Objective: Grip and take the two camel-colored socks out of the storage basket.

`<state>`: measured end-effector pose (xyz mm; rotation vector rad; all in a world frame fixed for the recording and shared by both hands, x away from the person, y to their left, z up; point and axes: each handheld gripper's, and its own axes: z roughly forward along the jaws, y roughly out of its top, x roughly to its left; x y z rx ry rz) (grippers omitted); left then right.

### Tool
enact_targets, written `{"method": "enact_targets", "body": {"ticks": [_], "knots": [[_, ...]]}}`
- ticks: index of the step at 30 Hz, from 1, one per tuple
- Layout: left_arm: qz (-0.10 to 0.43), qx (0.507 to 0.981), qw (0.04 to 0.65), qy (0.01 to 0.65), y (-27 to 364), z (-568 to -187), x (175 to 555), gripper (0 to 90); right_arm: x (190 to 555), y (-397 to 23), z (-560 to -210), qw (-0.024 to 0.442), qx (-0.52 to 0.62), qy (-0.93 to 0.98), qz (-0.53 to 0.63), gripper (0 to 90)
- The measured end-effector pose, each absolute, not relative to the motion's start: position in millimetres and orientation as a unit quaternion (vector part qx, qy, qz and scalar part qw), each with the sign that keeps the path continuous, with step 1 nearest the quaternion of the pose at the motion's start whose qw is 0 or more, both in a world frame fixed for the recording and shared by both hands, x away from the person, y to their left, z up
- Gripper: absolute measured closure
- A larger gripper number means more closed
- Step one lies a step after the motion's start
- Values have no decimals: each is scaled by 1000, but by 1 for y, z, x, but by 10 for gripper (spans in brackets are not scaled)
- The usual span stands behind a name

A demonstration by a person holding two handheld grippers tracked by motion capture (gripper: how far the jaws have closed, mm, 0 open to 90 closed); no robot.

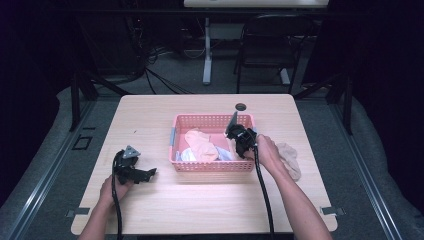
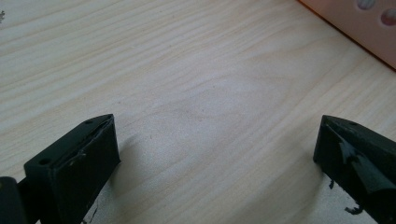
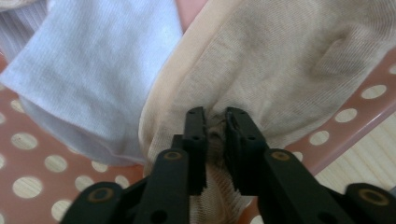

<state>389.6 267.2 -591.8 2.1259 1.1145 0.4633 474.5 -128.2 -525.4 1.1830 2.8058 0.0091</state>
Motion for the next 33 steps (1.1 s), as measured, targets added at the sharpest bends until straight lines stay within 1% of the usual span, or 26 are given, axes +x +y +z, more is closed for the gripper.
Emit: {"method": "enact_targets", "body": {"ticks": [1,4,6,13,16,22,33], "knots": [[178,817,342,429,267,-592,390,0,473,-127,-526,49,395,917,10,844],[179,817,342,428,267,-592,390,0,472,-126,-519,50,389,920,17,855],[178,817,342,428,267,-592,390,0,470,-127,-517,54,390,919,27,856],[178,817,341,429,267,-592,390,0,462,-129,-488,46,389,917,79,859],[179,817,342,428,267,-592,390,0,460,-131,-483,48,387,916,96,859],[179,817,342,428,267,-592,390,0,454,-137,-464,36,386,911,144,862],[178,817,342,429,267,-592,390,0,448,-146,-433,50,377,901,208,864]]}}
